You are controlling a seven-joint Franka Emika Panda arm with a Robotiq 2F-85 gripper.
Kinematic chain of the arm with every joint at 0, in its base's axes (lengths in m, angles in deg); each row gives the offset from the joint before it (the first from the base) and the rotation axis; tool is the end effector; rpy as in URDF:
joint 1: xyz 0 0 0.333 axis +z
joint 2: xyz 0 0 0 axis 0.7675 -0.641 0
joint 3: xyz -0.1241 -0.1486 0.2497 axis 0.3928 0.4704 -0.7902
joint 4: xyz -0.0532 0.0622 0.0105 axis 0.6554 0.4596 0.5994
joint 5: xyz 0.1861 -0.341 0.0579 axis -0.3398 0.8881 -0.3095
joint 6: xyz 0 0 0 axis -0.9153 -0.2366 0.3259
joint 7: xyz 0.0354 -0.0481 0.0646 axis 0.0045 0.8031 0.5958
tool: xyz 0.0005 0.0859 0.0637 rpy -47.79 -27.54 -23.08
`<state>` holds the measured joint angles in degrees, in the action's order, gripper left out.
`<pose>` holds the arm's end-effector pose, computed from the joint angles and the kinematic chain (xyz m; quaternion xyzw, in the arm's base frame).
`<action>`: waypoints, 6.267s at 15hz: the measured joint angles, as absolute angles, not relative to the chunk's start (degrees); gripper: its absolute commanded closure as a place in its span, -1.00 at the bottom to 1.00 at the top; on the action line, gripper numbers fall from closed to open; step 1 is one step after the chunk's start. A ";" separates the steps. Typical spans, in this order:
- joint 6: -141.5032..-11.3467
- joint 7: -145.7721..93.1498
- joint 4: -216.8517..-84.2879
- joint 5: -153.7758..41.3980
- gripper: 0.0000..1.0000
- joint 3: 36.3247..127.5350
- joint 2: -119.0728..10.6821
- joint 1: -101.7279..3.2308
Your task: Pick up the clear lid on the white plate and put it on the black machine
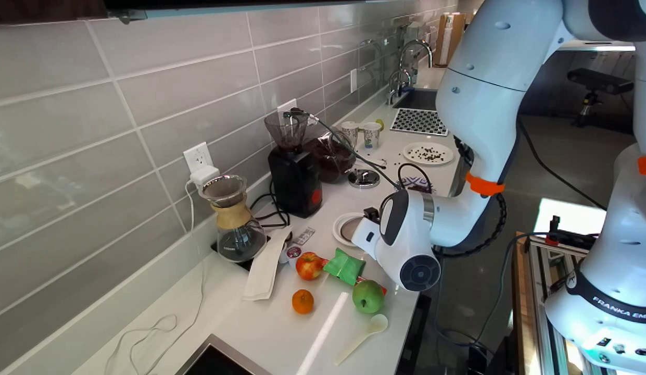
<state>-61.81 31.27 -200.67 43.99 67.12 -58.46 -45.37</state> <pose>0.4218 0.0770 0.1343 0.7931 0.3295 0.1301 0.4955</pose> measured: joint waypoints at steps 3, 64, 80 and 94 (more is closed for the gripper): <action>-61.81 31.75 -200.66 43.99 -0.62 67.12 -58.49 -45.38; -38.62 46.77 -204.68 44.32 0.95 61.59 -50.99 -38.01; -33.95 45.32 -209.08 45.51 0.95 63.94 -35.59 -37.91; -37.54 43.78 -200.48 70.49 0.95 71.01 -37.24 -42.65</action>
